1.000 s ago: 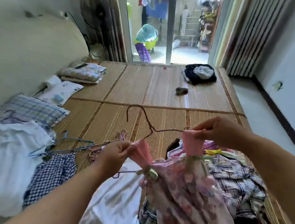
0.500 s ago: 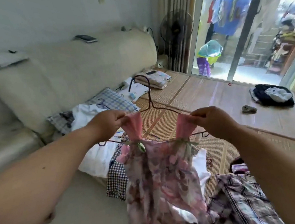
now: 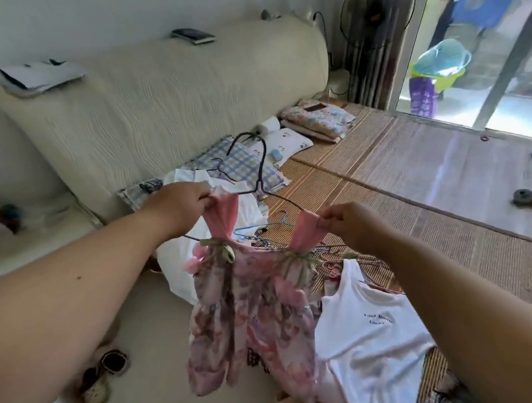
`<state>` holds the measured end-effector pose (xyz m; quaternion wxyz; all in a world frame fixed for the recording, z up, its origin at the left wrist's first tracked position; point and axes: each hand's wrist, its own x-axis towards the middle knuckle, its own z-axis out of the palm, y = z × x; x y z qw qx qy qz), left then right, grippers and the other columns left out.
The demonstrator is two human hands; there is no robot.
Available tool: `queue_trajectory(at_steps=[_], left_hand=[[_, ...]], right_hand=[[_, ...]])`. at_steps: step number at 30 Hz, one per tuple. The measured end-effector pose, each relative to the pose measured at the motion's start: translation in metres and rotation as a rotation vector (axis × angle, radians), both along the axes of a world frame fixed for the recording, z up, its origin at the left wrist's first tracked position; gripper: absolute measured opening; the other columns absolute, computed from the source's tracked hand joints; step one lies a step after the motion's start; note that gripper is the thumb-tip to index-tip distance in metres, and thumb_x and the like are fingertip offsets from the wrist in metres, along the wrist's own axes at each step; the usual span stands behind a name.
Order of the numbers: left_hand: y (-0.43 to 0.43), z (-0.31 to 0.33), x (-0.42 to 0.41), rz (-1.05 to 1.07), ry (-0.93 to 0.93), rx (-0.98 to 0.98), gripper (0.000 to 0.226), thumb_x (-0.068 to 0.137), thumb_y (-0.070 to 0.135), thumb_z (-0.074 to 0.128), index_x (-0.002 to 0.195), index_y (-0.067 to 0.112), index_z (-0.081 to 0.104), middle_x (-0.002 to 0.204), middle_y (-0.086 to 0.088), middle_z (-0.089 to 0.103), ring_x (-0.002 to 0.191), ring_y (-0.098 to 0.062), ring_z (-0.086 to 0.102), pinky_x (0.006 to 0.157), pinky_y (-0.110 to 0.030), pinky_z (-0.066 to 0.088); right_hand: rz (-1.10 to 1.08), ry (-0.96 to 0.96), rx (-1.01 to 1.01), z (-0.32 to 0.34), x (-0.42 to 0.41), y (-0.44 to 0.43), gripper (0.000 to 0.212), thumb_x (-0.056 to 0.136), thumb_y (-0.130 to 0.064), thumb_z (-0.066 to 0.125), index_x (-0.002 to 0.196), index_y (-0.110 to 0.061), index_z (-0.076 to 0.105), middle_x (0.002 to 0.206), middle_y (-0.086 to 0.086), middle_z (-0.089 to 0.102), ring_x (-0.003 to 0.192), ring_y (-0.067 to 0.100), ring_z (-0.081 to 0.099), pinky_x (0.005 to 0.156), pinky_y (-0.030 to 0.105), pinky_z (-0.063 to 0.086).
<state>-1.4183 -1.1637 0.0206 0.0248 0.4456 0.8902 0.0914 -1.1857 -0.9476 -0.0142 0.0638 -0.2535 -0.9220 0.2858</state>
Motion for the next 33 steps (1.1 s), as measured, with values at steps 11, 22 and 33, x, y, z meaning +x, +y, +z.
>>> queue_trajectory(at_steps=[11,22,33], left_hand=[[0.153,-0.135,-0.113,0.103,-0.217,-0.229,0.025,0.097,0.034,0.040,0.077,0.026,0.051,0.089,0.004,0.057,0.090,-0.023,0.052,0.078,-0.036,0.038],[0.295,-0.290,-0.207,0.169,-0.274,-0.443,0.018,0.098,0.029,0.038,0.086,0.029,0.051,0.108,-0.003,0.060,0.101,-0.028,0.051,0.080,-0.035,0.038],[0.325,-0.369,-0.221,0.285,-0.480,-0.294,0.047,0.088,0.032,0.054,0.135,0.035,0.046,0.136,-0.005,0.042,0.119,-0.026,0.048,0.099,-0.039,0.043]], right_hand=[[-0.050,-0.274,-0.116,-0.128,-0.126,0.141,0.017,0.093,-0.026,0.052,0.097,-0.022,0.069,0.076,-0.009,0.063,0.068,0.008,0.058,0.057,0.025,0.048],[-0.174,-0.402,-0.197,-0.289,-0.224,0.249,0.019,0.092,-0.020,0.050,0.076,-0.028,0.056,0.075,-0.009,0.060,0.071,0.009,0.055,0.057,0.023,0.041],[-0.187,-0.427,-0.267,-0.373,-0.250,0.271,0.050,0.092,-0.024,0.051,0.141,-0.020,0.041,0.146,0.003,0.039,0.131,0.019,0.041,0.104,0.029,0.036]])
